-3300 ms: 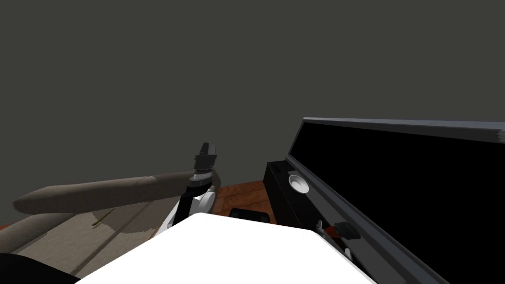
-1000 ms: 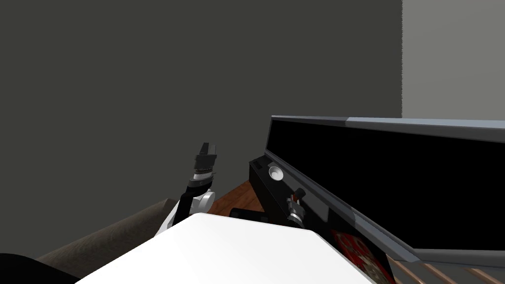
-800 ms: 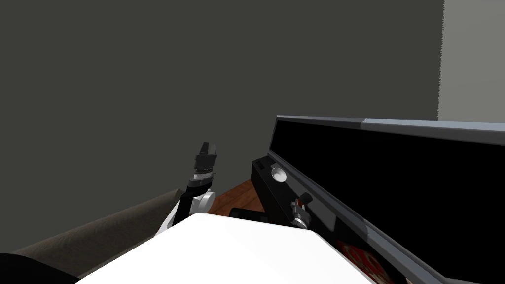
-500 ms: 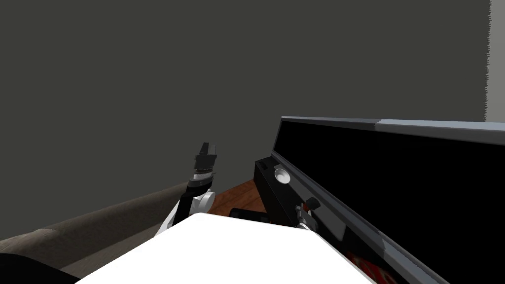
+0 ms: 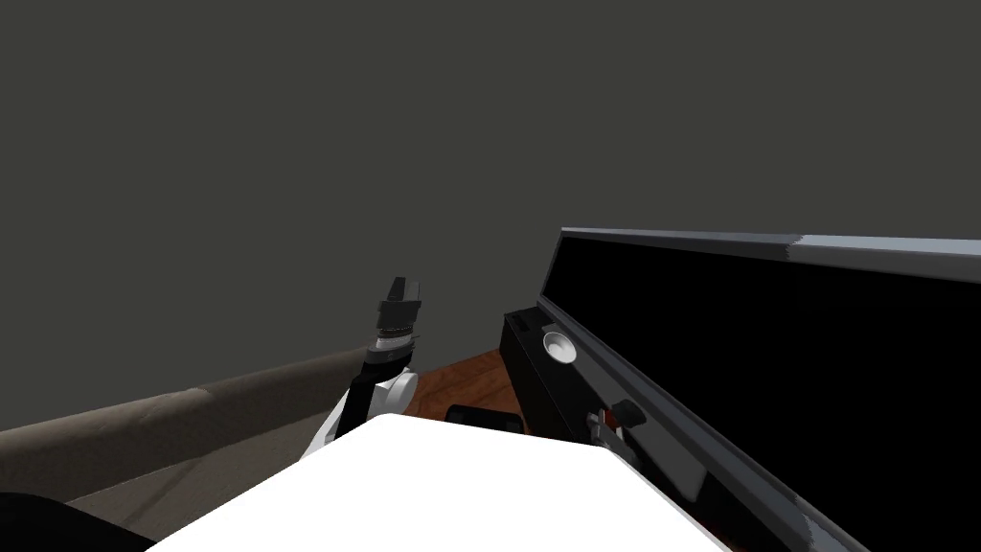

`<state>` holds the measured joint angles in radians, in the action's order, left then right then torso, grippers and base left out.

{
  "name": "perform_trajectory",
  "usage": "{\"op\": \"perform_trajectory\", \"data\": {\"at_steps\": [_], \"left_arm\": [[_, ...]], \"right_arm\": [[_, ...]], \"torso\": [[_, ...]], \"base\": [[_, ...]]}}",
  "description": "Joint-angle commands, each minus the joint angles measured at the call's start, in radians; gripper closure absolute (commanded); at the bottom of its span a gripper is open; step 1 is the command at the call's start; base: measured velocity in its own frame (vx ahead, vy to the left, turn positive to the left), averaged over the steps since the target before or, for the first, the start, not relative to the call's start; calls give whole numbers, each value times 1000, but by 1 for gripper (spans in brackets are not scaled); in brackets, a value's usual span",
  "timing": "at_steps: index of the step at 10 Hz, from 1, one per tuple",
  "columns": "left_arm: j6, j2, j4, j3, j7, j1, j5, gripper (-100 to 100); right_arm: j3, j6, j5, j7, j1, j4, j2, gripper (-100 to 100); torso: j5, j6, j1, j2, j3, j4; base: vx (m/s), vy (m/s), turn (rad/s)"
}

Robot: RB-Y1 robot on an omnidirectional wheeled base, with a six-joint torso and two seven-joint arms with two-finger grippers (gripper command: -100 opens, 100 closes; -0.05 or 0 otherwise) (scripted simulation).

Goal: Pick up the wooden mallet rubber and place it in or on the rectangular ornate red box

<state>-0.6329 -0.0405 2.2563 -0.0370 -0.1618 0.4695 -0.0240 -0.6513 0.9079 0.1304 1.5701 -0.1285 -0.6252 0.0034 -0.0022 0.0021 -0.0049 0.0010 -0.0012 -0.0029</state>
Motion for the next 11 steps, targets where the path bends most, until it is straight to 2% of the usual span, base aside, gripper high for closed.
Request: {"op": "perform_trajectory", "data": {"at_steps": [1,2,3,5,6,7,8,11], "left_arm": [[0,0,0,0,0,0,0,0],[0,0,0,0,0,0,0,0],[0,0,0,0,0,0,0,0],[0,0,0,0,0,0,0,0],[0,0,0,0,0,0,0,0],[0,0,0,0,0,0,0,0],[0,0,0,0,0,0,0,0],[0,0,0,0,0,0,0,0]], "right_arm": [[-38,14,28,-13,-7,30,-23,100],[-63,19,47,-20,-18,36,-32,100],[-63,19,47,-20,-18,26,-32,100],[-115,28,84,-34,-40,48,-51,100],[-99,17,73,-28,-36,31,-43,100],[-102,16,75,-29,-37,31,-44,0],[-104,16,73,-31,-34,39,-53,100],[-124,21,66,-39,-28,58,-83,100]], "torso": [[0,0,0,0,0,0],[-1,1,0,1,0,0],[-1,1,0,2,1,0],[-1,1,-2,1,0,-1],[0,1,-1,2,1,0],[-1,2,-3,0,0,0],[-1,2,-4,-1,-1,-1],[2,2,10,-1,-1,-1]], "base": [[-57,57,364],[-69,66,440],[-45,41,261],[-47,54,331],[-26,24,52],[-4,4,-12],[-4,103,9],[-26,201,-17]]}}
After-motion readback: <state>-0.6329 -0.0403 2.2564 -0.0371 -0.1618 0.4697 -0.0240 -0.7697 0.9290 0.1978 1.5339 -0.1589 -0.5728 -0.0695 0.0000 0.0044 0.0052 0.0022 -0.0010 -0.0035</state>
